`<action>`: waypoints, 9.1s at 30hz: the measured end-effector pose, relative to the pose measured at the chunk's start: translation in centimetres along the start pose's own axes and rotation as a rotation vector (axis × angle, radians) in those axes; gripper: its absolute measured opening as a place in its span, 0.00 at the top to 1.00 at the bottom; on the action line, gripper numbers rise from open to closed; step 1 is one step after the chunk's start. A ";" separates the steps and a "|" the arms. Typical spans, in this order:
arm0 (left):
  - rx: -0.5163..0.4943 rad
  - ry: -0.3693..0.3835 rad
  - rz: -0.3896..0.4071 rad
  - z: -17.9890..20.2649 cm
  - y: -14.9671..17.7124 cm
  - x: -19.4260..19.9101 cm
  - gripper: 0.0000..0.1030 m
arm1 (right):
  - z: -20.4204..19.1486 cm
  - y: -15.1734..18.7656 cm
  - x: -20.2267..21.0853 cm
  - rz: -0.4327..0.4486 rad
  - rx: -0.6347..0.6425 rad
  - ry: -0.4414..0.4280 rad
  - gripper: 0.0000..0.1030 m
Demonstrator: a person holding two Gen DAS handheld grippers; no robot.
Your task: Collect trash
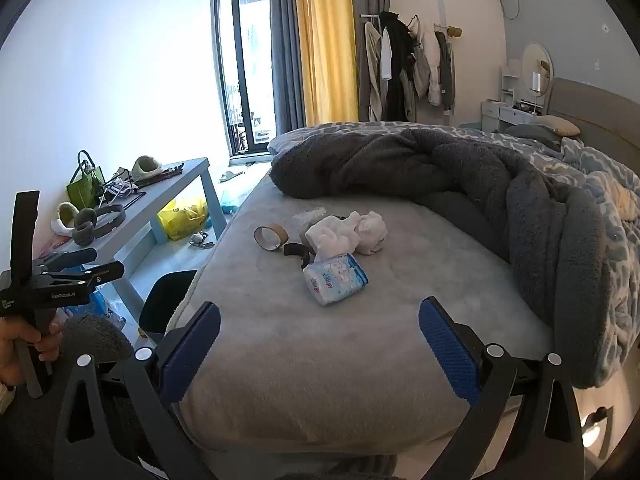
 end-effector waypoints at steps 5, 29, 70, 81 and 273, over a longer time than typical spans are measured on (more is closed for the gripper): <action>0.005 0.003 0.000 0.0 0.0 0.0 0.03 | 0.1 0.0 0.0 0.000 0.002 0.001 0.03; 0.018 0.005 -0.008 -0.2 0.2 -0.1 0.03 | 0.2 0.0 0.0 0.001 -0.009 -0.002 0.03; 0.022 0.006 -0.017 -0.2 0.3 -0.1 0.03 | 0.3 0.1 0.0 -0.001 -0.012 -0.004 0.03; 0.031 0.007 -0.038 -0.1 1.0 -0.4 0.03 | 0.3 0.0 0.0 -0.001 -0.009 -0.003 0.03; 0.218 -0.058 -0.158 -25.5 0.8 -11.1 0.46 | -34.8 16.4 -38.7 -0.754 0.047 -0.461 0.32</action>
Point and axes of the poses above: each gripper's, at about its wrist camera, not at the fingertips, and x roughly against the way its jaws point, z to its right, y to its underside, the point moved 10 cm from there along -x, roughly the way its jaws point, and after that the axes turned 13 degrees about z, right-handed, at the moved point
